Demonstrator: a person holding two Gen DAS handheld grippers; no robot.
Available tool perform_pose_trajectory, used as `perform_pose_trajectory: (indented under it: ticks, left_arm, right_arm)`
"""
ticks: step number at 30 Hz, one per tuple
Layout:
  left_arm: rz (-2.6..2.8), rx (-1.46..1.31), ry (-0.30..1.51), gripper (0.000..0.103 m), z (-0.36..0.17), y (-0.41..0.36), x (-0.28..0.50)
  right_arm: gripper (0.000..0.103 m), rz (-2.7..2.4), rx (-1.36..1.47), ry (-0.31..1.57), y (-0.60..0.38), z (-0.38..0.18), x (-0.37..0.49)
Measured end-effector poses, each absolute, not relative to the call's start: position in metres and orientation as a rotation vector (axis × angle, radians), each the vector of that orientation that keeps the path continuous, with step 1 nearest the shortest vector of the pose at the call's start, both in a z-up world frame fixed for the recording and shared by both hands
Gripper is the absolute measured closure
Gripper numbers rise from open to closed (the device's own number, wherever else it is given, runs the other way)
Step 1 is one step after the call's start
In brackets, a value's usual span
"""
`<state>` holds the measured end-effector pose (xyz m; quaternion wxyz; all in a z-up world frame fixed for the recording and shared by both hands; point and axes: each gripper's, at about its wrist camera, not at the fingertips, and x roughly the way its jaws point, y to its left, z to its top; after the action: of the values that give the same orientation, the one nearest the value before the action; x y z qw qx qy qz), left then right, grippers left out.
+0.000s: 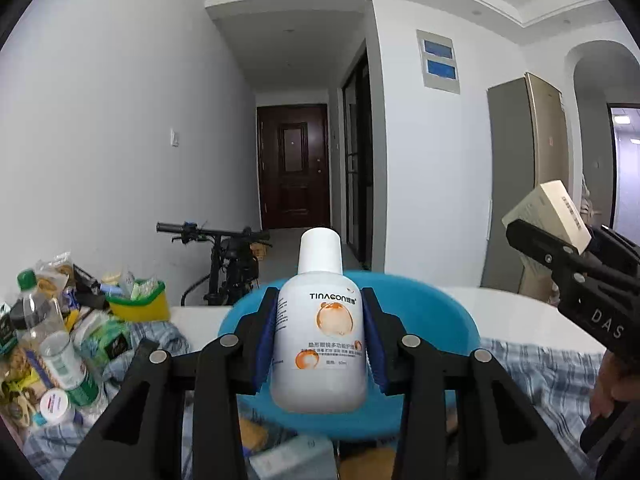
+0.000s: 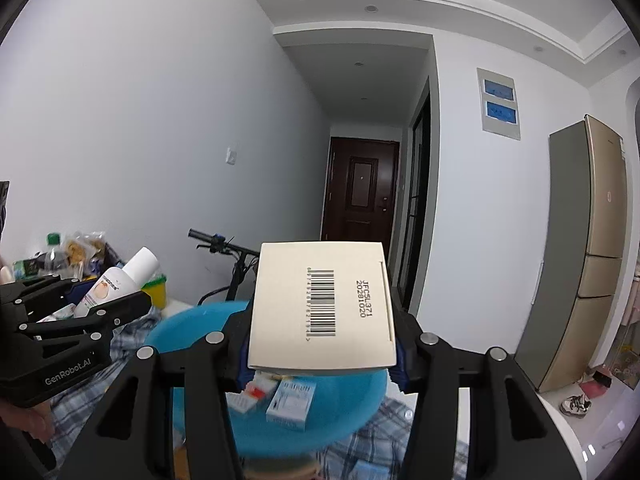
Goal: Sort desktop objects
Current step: 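Lift and carry the bottle and the barcode box over the basin with both grippers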
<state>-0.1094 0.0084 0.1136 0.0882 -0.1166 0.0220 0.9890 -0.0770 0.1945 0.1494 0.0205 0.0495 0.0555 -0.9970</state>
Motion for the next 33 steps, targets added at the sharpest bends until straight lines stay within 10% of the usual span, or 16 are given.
perform_pose_trajectory:
  ticks: [33]
  left_arm:
    - [3.026,-0.330,-0.073,0.061,0.152,0.004,-0.276]
  right_arm:
    - [0.053,-3.086,0.255,0.059,0.204,0.171,-0.218]
